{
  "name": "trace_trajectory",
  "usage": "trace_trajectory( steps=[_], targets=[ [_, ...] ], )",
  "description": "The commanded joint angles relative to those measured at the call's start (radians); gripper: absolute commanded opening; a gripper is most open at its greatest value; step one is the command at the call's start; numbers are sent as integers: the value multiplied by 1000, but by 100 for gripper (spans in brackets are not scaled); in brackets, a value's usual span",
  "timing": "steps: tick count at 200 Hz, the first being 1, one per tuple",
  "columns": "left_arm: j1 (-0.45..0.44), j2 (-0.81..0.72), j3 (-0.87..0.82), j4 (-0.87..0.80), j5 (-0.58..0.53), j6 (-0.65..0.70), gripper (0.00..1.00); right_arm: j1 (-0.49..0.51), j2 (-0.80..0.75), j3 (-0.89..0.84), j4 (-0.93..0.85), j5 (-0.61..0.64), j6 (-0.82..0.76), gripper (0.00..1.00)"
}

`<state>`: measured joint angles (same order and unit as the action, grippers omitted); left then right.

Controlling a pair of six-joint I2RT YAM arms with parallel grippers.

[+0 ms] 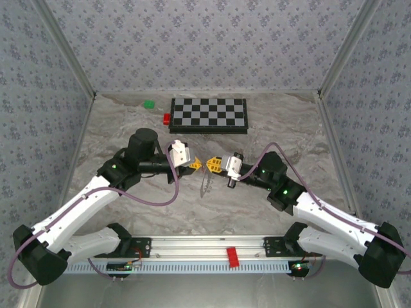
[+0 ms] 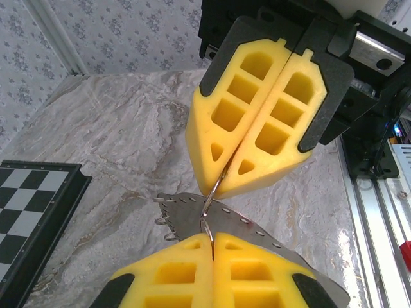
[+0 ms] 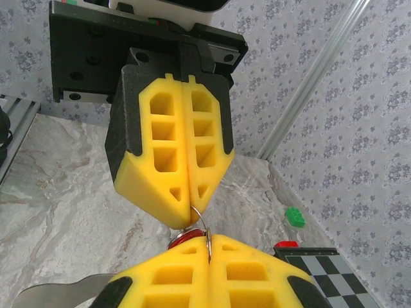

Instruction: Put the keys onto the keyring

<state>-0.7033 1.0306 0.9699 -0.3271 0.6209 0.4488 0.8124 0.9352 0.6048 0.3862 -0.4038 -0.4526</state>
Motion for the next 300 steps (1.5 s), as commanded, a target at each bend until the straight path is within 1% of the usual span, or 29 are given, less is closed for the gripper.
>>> trace_trajectory(
  steps=[1, 57, 93, 137, 160, 180, 246, 300],
  targets=[
    [-29, 2, 44, -9, 82, 23, 0, 5, 7, 35, 45, 17, 10, 0],
    [-35, 10, 48, -18, 82, 29, 0, 8, 9, 35, 46, 5, 15, 0],
    [-38, 9, 48, -23, 74, 34, 0, 8, 7, 35, 41, 22, 14, 0],
    [-35, -9, 28, 10, 31, 31, 0, 7, 2, 37, 27, 48, 20, 0],
    [-36, -23, 14, 32, -2, 28, 0, 3, 7, 58, -19, 69, 32, 0],
    [-36, -30, 12, 33, -9, 31, 0, 1, 6, 53, -10, 76, 36, 0],
    [-34, -37, 2, 45, -66, 31, 0, -2, -9, 42, -1, 72, 36, 0],
    [-22, -36, -1, 60, -75, 11, 0, -2, -10, 37, 7, 53, 32, 0]
  ],
)
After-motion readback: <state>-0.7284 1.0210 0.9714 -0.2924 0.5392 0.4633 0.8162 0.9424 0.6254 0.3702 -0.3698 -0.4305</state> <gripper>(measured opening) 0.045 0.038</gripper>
